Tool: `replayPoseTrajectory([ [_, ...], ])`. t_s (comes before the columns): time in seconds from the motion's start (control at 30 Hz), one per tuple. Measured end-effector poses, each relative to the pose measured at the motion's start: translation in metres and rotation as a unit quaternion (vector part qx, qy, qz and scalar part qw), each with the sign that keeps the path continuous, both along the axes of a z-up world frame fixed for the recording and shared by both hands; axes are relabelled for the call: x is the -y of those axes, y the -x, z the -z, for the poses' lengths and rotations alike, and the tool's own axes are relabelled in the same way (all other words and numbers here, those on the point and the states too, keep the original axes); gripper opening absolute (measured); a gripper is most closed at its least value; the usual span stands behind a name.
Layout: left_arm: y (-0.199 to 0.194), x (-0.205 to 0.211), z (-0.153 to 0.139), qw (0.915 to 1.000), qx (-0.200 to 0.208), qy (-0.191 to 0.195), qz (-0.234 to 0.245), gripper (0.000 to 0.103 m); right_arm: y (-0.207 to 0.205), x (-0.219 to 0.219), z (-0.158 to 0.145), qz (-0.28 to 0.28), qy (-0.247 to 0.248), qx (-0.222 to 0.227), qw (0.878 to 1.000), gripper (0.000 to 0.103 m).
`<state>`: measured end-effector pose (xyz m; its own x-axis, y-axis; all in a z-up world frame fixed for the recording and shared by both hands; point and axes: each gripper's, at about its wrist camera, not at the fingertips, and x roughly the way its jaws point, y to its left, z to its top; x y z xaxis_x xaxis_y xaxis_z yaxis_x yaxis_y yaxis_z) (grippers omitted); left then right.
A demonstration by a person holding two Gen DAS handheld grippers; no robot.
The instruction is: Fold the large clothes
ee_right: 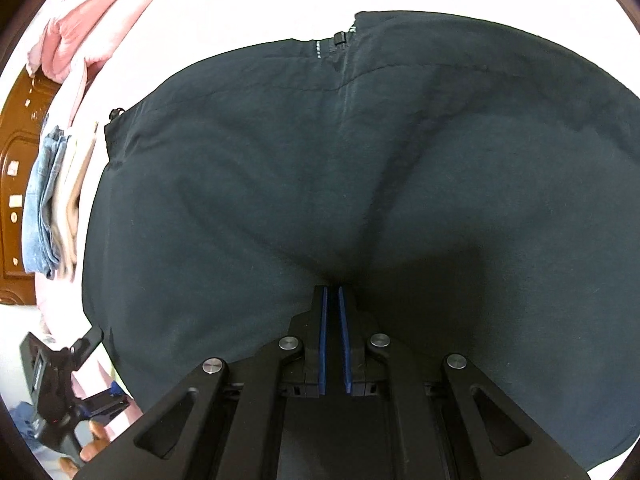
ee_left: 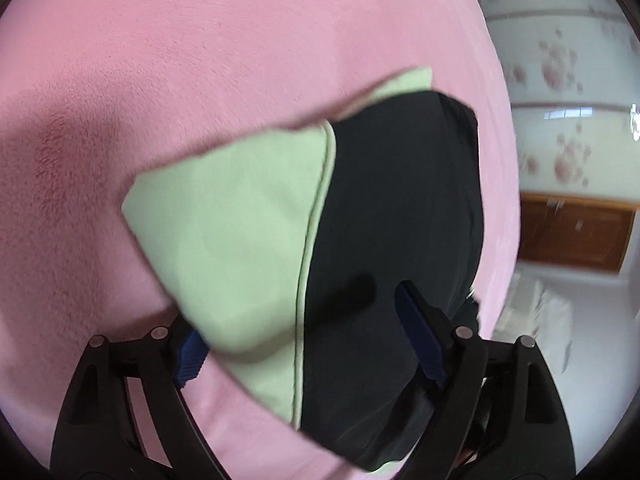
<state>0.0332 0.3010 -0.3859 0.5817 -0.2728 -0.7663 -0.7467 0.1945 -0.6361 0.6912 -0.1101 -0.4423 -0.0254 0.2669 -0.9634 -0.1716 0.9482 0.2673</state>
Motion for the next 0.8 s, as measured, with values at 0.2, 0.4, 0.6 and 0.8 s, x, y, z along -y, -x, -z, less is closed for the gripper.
replayPoseTrajectory([
  [0.2,-0.015,-0.001,-0.013,0.9986,0.019,-0.048,0.012,0.082,0.003,-0.006,-0.016,-0.009,0.023,-0.002,1.000,0.007],
  [0.4,-0.009,0.014,-0.035,0.9924,0.034,-0.115,0.027,0.049,0.002,-0.031,-0.009,0.010,0.037,0.004,0.999,0.007],
  [0.6,0.004,0.004,-0.046,0.9943,0.058,-0.089,0.012,0.013,0.004,-0.033,-0.010,0.020,0.037,0.008,0.999,0.007],
  [0.8,-0.009,0.009,-0.081,0.9910,0.118,-0.035,0.052,0.007,0.011,-0.038,-0.015,0.001,0.065,0.017,0.998,0.007],
])
